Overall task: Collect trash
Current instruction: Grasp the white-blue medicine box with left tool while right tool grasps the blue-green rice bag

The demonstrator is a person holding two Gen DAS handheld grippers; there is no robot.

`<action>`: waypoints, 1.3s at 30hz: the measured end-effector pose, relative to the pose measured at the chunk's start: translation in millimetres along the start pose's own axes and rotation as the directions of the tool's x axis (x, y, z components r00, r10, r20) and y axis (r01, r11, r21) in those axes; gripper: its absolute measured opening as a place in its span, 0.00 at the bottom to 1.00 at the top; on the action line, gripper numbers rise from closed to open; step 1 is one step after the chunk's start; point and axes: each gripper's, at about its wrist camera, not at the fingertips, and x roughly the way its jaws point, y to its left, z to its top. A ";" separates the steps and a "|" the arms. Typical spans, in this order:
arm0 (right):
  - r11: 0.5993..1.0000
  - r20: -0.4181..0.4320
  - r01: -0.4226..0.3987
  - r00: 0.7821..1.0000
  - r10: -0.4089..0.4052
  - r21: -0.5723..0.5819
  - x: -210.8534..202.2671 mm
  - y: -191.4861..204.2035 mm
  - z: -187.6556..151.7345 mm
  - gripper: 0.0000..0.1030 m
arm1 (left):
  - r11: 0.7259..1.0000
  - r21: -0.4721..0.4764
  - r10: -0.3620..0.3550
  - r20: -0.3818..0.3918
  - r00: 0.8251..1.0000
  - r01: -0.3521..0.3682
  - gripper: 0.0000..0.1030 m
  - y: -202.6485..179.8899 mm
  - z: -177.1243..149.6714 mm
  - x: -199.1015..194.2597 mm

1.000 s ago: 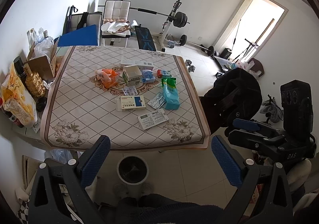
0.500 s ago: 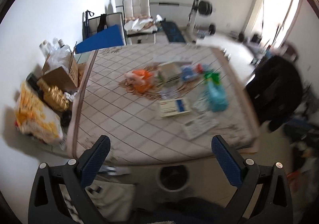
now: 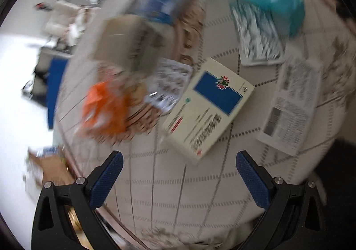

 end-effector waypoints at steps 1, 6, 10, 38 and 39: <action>1.000 -0.023 -0.002 1.000 0.002 -0.008 13.1 -5.9 11.6 1.00 | 0.999 0.041 -0.016 -0.020 1.000 0.017 1.00 -2.1 9.4 12.9; 1.000 -0.087 -0.005 0.996 0.003 -0.030 49.7 -21.3 40.5 1.00 | 0.980 0.192 -0.046 -0.074 0.996 0.060 1.00 -10.5 28.7 47.2; 0.999 -0.133 -0.028 0.991 0.024 -0.029 72.8 -31.4 56.3 1.00 | 0.959 0.253 -0.107 -0.101 0.989 0.130 0.99 -6.8 32.4 57.8; 0.994 -0.066 -0.083 0.995 0.079 -0.067 91.7 51.5 127.0 0.94 | 0.349 -0.919 -0.443 0.012 0.896 0.184 0.81 136.3 -128.1 79.2; 0.994 -0.059 -0.085 0.995 0.081 -0.068 91.6 49.3 126.2 0.94 | 0.352 -0.917 -0.439 0.016 0.898 0.189 0.78 140.6 -126.2 75.7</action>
